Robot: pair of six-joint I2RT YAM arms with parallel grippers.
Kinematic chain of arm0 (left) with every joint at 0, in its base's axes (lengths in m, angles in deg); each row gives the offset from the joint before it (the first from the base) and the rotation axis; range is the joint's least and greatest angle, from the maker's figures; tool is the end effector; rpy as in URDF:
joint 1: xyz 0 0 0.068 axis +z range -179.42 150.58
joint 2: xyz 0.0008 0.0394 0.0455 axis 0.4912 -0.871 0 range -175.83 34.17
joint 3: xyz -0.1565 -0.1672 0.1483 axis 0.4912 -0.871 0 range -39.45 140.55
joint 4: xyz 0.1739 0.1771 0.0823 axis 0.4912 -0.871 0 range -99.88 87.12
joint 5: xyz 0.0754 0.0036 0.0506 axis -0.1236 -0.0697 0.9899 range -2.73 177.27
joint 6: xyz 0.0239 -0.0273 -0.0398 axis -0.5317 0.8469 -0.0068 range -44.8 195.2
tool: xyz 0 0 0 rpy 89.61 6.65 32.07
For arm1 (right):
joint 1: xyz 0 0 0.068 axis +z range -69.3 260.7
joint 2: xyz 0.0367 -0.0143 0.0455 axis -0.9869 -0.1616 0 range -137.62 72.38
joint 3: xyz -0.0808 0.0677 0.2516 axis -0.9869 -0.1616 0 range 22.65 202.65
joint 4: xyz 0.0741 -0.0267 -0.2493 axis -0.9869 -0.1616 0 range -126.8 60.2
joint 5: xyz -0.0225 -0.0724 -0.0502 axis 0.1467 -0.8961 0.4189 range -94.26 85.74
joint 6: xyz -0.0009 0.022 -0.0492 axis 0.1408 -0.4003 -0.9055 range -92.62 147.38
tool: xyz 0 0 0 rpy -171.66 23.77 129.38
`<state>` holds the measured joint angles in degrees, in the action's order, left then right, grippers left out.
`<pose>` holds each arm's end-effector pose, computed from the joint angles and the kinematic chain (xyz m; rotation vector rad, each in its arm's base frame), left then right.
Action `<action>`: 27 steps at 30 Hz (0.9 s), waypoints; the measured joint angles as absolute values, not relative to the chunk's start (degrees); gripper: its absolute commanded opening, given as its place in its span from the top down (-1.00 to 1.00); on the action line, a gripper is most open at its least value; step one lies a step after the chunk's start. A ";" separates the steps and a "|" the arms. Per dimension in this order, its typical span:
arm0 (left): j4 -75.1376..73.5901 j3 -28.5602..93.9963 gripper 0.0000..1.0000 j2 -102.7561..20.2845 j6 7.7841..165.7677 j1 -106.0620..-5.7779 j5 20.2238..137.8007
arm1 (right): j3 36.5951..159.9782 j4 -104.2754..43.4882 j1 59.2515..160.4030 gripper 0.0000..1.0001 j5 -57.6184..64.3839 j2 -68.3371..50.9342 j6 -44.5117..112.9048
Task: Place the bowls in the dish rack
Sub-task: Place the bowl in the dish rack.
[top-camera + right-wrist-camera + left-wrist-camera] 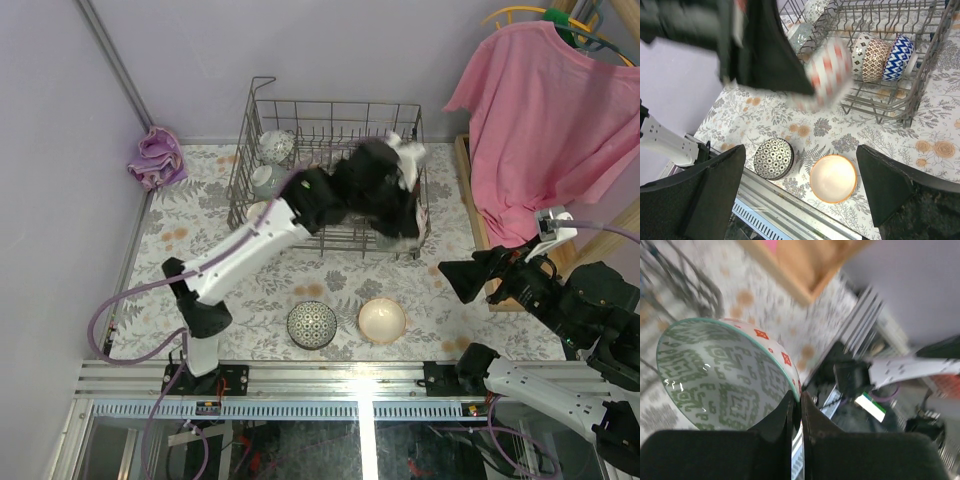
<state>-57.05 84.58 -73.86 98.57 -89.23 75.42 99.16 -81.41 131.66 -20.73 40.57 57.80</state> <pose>0.1981 -0.3548 0.4226 0.8722 2.2595 -0.9681 0.0299 0.0209 0.4547 -0.0908 1.7522 0.8144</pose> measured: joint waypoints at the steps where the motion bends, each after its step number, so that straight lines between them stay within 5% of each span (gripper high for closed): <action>1: -56.88 86.78 1.00 -73.70 98.40 -86.85 73.47 | 99.14 -81.41 131.66 -1.00 -20.73 40.57 57.80; 12: -37.25 88.66 1.00 -78.69 106.79 -57.12 43.94 | 98.09 -81.39 131.66 -1.00 -20.66 40.74 57.84; 18: -23.00 81.23 1.00 -84.09 117.65 -51.18 33.98 | 97.24 -81.41 131.66 -1.00 -20.68 41.72 57.86; 27: -20.31 76.36 1.00 -86.40 119.45 -49.61 32.34 | 97.24 -81.94 131.66 -0.99 -20.73 42.51 57.82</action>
<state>-20.31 76.36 -86.40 119.45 -49.61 32.34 97.24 -81.94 131.66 -20.73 42.51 57.82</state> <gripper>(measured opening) 0.033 0.997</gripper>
